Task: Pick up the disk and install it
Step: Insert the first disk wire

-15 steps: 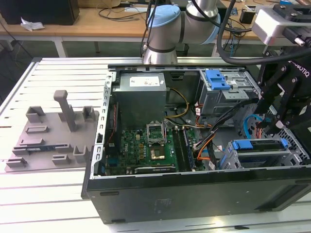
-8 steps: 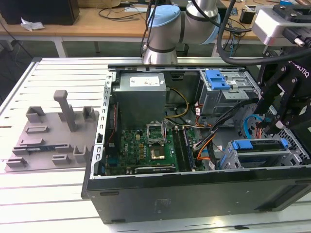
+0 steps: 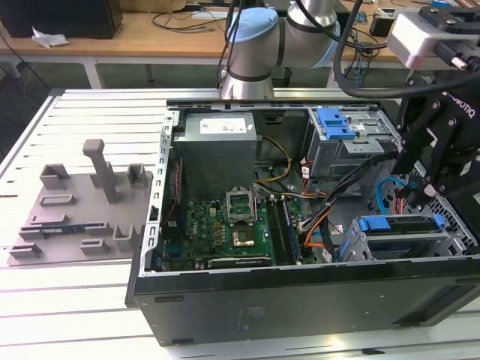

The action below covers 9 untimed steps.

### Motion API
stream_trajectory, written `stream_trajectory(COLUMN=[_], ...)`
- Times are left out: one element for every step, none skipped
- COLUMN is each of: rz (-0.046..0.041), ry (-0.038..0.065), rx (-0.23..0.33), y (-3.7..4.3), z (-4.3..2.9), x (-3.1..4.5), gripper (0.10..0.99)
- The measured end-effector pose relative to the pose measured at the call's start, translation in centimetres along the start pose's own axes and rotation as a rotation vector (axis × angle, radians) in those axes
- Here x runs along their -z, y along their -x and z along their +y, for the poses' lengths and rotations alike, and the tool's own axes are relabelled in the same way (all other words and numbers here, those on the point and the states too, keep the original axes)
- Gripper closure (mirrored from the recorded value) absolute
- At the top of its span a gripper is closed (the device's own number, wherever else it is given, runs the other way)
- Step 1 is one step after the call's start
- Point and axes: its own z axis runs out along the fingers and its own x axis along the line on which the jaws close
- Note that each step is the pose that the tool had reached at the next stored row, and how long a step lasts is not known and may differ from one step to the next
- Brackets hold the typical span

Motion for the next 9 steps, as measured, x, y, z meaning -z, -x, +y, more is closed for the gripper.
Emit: stream_trajectory(rz=[0.0057,0.0159,0.0235,0.0328,0.0521,0.0766,0.0921,0.1070,0.1275], ry=[0.000,0.000,0.000,0.001,0.002,0.004,0.005,0.007,0.009], rx=[0.000,-0.001,-0.001,-0.001,-0.001,-0.002,-0.002,-0.003,-0.003], y=[0.58,1.27,1.54,1.77,2.09,2.41,2.59,2.76,3.04], z=[-0.09,-0.24,-0.31,-0.40,-0.51,-0.62,-0.70,-0.77,-0.89], x=[0.00,-0.01,-0.02,-0.02,-0.02,-0.03,-0.03,-0.03,-0.04], gripper=[0.580,0.580,0.580,0.580,0.580,0.580,0.580,0.580,0.580])
